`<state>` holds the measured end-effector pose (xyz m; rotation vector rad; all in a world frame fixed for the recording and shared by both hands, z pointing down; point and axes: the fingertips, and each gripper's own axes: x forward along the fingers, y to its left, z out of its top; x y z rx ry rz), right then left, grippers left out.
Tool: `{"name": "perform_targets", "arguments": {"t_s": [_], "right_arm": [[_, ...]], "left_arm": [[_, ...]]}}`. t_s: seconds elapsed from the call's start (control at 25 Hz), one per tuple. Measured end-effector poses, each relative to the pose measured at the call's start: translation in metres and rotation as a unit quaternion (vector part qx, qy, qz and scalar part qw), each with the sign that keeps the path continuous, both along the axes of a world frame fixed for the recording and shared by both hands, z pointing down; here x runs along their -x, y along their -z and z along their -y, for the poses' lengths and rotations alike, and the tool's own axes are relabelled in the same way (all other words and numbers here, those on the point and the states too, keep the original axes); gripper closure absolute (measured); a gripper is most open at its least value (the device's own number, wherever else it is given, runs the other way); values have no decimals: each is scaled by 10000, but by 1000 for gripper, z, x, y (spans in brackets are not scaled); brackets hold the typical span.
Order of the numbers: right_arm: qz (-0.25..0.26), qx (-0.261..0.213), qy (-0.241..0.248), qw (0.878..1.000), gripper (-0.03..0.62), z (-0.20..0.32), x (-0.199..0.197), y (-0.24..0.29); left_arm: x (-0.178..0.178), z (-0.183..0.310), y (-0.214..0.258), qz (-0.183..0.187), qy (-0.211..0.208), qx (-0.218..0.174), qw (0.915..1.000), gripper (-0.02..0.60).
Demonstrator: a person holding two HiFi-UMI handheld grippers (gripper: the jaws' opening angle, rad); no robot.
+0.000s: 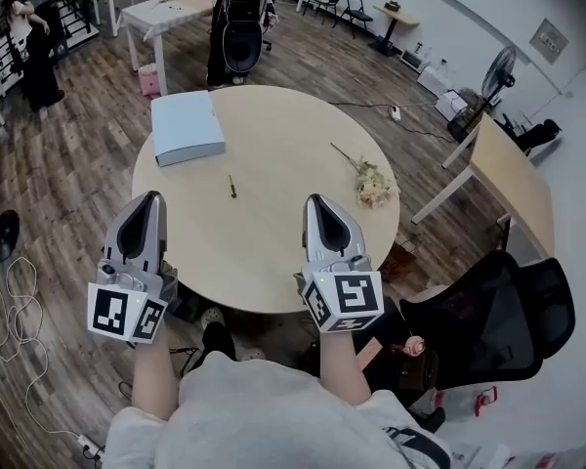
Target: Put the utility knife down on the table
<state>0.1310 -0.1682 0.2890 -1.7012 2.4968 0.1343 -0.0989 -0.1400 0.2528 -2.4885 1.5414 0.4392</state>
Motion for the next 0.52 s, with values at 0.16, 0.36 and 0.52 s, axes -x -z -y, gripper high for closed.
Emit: {"name": "perform_targets", "arguments": {"t_s": [0.16,0.36,0.52], "right_arm": [[30,-41,39,10000,583,-5,0,3],[69,-67,77,9999,583,-7,0,5],[72,-58,116,9999,583,-5,1,7]], "left_arm": [[0,-6,0,-17,17,-13,10000,574],[0,-10,-1,-3,54,-20,10000,574],[0,-8,2,-19,59,-22,10000,574]]}}
